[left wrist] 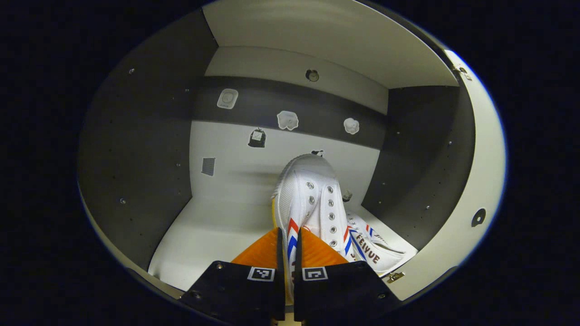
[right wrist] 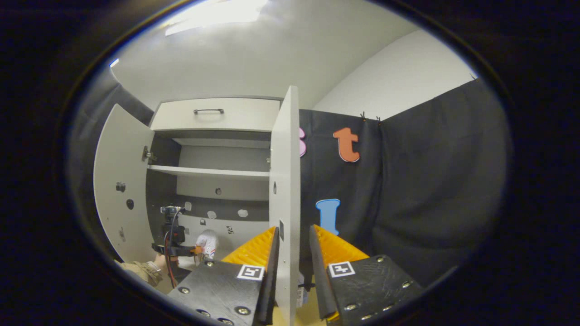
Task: Grab one shoe with the right hand and put it into the shoe cabinet, grab the other shoe with the left hand and put it into the shoe cabinet; then close the right door with the right hand and the left door with the left hand.
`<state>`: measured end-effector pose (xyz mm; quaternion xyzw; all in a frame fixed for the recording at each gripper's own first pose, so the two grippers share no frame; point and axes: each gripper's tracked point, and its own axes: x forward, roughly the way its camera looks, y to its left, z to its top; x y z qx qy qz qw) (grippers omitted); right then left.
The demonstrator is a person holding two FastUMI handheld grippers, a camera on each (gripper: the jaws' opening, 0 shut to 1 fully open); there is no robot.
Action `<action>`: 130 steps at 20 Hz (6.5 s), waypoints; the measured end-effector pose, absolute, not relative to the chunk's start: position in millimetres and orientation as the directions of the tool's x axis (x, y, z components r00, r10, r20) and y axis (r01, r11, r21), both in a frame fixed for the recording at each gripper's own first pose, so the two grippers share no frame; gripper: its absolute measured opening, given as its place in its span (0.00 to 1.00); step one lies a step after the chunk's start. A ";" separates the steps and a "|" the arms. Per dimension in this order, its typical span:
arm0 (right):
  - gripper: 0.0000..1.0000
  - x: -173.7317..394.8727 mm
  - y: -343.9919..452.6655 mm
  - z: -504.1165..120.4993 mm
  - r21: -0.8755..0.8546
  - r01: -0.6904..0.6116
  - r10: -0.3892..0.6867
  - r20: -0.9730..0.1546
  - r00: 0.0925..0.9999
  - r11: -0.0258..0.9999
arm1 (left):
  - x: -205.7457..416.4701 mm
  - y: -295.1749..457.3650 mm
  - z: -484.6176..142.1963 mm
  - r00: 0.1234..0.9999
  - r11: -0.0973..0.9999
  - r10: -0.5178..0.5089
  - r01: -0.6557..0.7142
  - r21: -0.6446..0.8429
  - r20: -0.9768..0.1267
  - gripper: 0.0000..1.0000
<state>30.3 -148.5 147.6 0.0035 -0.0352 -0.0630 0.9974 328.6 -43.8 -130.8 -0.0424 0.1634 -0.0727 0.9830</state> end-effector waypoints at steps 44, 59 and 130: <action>0.70 75.7 -190.8 32.0 0.024 0.037 -0.032 -0.159 0.987 0.999 | 96.7 -42.9 59.9 0.992 0.993 -0.112 0.114 0.036 -0.058 0.93; 0.70 89.3 -107.5 27.2 0.085 -0.255 0.266 -0.168 0.949 0.963 | 67.3 -26.3 78.6 0.999 0.999 -0.043 0.044 0.031 -0.021 0.94; 0.63 116.9 -4.2 18.0 0.124 -0.348 0.367 -0.194 0.910 0.929 | 22.3 67.5 68.3 1.000 0.999 -0.010 0.009 -0.043 -0.020 0.91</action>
